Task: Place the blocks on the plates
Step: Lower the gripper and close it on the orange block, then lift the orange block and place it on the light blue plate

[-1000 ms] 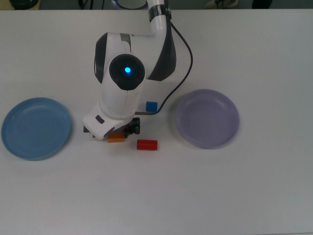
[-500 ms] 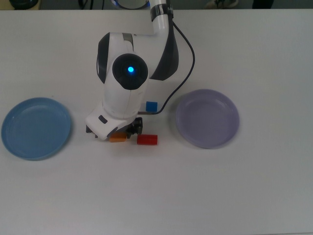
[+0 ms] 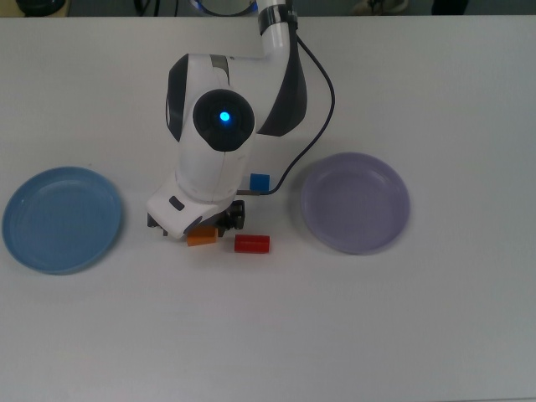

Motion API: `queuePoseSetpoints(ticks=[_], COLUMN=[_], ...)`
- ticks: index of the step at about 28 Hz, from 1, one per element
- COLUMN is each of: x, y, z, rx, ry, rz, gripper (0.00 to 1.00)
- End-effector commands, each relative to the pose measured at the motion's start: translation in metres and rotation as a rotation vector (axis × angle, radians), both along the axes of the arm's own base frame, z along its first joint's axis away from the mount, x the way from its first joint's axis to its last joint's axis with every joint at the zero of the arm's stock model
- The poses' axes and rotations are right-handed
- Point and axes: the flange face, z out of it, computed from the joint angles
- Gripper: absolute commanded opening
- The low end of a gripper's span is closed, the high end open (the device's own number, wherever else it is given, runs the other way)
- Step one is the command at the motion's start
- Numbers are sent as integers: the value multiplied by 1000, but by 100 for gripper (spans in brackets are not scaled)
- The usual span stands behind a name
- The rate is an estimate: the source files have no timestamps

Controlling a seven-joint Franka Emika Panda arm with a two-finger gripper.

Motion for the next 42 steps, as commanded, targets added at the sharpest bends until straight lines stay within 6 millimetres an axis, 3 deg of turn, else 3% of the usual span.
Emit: queuePoseSetpoints(ticks=[1,7,11,15,18,19,26,30,32,33,34,37,39,42], x=[-4,-5,-5,-7,-7,-6,-4,-1,-1,-2,-3,-5,-10,-15], y=[2,1,0,1,2,3,4,-8,-15,-22,-43,-69,-104,-135], z=[-2,-13,-18,-22,-21,-21,-2,37,46,49,51,50,40,28], rx=[-1,-10,-13,-14,-9,-8,3,1,-4,-6,-13,-27,-34,-36], ry=[1,17,25,34,34,33,4,-55,-65,-70,-72,-67,-47,-28], rz=[25,30,31,40,48,49,46,25,16,6,-24,-49,-83,-100], gripper=[100,100,83,44,2,0,0,0,0,0,0,0,0,2])
